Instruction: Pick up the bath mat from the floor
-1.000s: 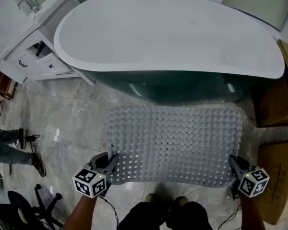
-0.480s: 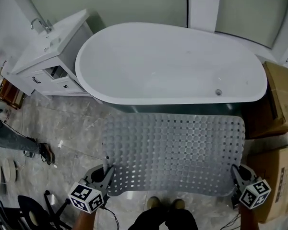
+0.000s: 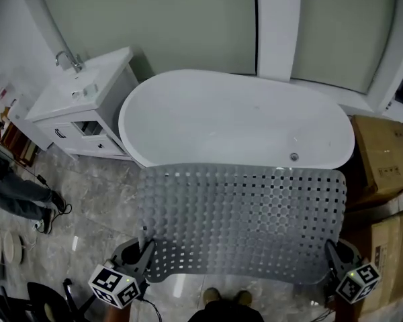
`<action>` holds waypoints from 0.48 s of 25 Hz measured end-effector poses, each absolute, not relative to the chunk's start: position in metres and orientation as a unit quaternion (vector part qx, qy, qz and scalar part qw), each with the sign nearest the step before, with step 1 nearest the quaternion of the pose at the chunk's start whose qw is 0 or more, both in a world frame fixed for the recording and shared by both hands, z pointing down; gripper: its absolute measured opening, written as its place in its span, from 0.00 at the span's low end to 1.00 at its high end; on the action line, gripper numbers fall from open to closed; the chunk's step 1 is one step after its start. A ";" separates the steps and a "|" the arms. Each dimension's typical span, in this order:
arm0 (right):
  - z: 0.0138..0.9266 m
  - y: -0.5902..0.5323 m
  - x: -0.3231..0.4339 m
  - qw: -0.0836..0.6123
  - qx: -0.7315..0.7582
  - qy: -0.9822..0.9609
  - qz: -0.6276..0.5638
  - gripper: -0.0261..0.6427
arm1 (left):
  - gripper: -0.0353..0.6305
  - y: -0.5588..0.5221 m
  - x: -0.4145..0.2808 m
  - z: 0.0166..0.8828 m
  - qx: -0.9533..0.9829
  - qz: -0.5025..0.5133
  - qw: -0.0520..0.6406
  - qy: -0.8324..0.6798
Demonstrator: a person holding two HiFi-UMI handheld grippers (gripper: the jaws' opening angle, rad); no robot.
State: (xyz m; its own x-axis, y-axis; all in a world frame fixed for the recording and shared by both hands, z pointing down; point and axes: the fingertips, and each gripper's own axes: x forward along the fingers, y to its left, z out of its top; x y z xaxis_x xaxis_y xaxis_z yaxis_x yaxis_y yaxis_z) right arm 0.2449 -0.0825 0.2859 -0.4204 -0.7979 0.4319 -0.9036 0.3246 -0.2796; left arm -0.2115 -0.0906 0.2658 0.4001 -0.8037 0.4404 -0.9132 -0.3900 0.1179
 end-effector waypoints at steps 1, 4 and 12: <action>0.277 -0.080 0.246 0.105 0.528 -0.807 0.244 0.12 | 0.12 -0.088 -0.213 0.257 0.819 0.155 0.170 -0.525; 0.245 -0.075 0.247 0.095 0.530 -0.809 0.238 0.12 | 0.12 -0.080 -0.217 0.238 0.825 0.142 0.158 -0.524; 0.155 -0.062 0.247 0.061 0.527 -0.823 0.202 0.12 | 0.12 -0.066 -0.213 0.163 0.827 0.124 0.133 -0.532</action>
